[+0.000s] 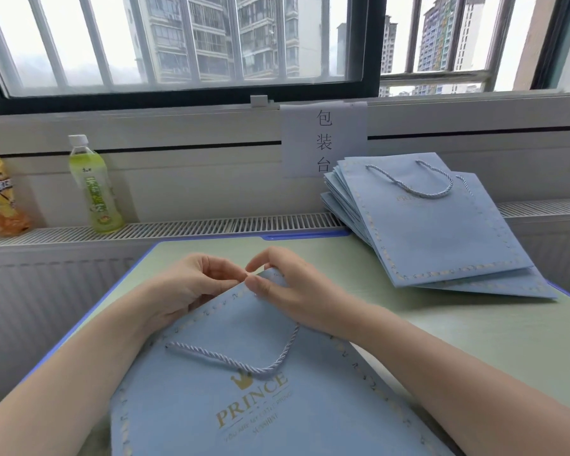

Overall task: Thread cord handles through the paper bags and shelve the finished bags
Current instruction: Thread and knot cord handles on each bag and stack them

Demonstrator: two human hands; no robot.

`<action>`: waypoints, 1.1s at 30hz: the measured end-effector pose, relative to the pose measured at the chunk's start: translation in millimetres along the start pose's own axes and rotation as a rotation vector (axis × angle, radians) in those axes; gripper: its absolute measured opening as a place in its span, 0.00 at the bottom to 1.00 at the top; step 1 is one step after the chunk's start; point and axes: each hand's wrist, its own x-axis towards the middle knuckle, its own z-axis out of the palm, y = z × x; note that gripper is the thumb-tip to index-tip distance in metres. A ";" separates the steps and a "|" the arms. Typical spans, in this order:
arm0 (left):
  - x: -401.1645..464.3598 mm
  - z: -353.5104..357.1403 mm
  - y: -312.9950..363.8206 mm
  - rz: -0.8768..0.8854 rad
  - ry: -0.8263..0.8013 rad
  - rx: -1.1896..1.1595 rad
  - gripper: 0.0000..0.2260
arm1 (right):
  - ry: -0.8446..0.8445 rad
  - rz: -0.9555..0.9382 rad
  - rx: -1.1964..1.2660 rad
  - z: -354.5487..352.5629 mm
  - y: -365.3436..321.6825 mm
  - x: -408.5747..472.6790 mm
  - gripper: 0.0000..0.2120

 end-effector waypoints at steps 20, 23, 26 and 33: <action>4.1 56.1 -17.6 0.885 0.086 0.989 0.19 | 0.603 0.241 0.038 -48.7 40.6 13.3 0.16; -5.1 60.6 -4.2 0.969 0.104 1.016 0.24 | 0.651 0.235 0.071 -56.1 39.2 13.0 0.16; -5.9 55.5 -1.5 1.046 0.144 1.083 0.24 | 0.656 0.235 0.085 -57.5 39.2 13.7 0.15; 3.3 25.7 3.1 0.391 0.781 0.916 0.26 | 0.857 0.250 0.218 -74.4 44.1 12.2 0.11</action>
